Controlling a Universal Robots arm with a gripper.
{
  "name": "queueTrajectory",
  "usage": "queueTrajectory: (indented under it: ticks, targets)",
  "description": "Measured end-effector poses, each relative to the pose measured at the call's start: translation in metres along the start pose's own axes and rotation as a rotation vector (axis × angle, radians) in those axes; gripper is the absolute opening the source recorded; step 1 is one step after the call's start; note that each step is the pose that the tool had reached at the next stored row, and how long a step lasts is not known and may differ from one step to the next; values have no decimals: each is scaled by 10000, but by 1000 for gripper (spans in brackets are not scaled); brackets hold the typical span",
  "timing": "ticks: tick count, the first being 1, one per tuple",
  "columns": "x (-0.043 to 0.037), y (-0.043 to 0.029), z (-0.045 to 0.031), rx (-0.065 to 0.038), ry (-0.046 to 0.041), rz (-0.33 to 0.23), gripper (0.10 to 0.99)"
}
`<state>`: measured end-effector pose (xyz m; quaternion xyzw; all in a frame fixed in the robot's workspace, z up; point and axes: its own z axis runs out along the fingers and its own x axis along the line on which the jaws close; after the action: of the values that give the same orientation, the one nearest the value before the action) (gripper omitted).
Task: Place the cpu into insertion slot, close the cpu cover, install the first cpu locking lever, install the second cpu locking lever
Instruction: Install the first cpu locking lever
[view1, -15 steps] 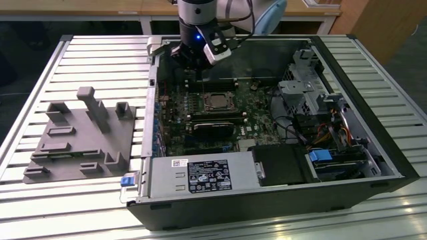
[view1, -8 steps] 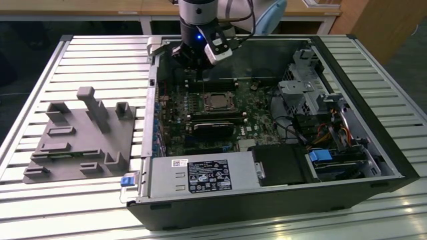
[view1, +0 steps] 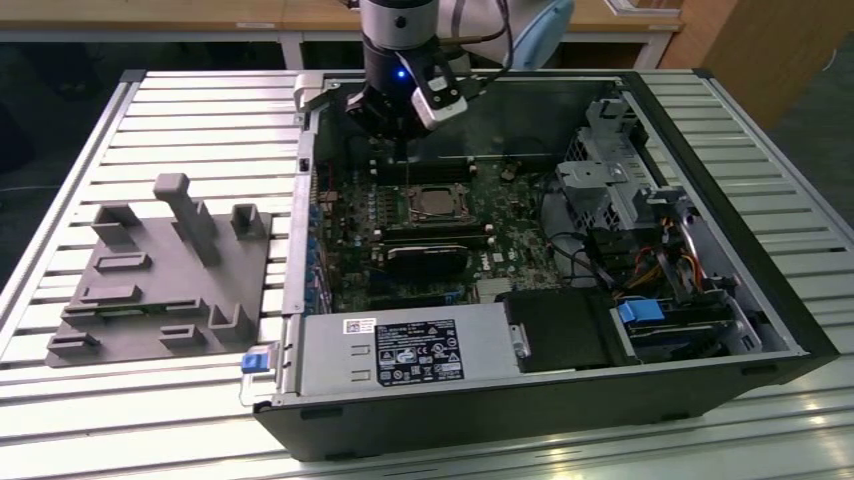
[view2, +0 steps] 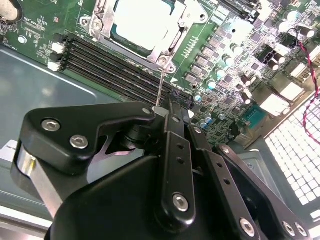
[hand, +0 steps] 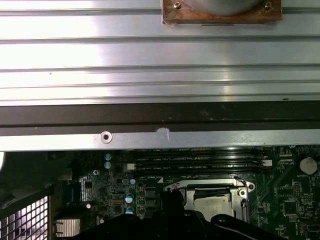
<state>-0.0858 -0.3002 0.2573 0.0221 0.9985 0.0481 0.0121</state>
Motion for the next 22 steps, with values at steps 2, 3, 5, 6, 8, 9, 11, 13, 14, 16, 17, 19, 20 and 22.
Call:
queueTrajectory:
  ticks: [2, 3, 5, 6, 8, 9, 11, 13, 14, 16, 17, 19, 20, 22]
  targets:
    - [-5, 0, 0, 0, 0, 0, 106]
    - [-8, 0, 0, 0, 0, 0, 106]
    - [-19, 1, 1, 1, 1, 1, 106]
    - [-23, 1, 1, 0, 0, 0, 106]
    - [-32, 1, 1, 0, 0, 0, 106]
    - [-34, 1, 2, 0, 0, 0, 106]
    - [-40, 2, 2, 0, 0, 0, 106]
    - [-46, 2, 2, 0, 0, 0, 106]
    - [-49, 2, 2, 0, 0, 0, 106]
    - [-54, 2, 2, 0, 0, 0, 106]
    - [-57, 2, 2, 0, 0, 0, 106]
    - [-62, 3, 3, 0, 0, 0, 106]
    - [-65, 3, 2, 1, 0, 0, 106]
    - [-70, 3, 3, 1, 0, 0, 106]
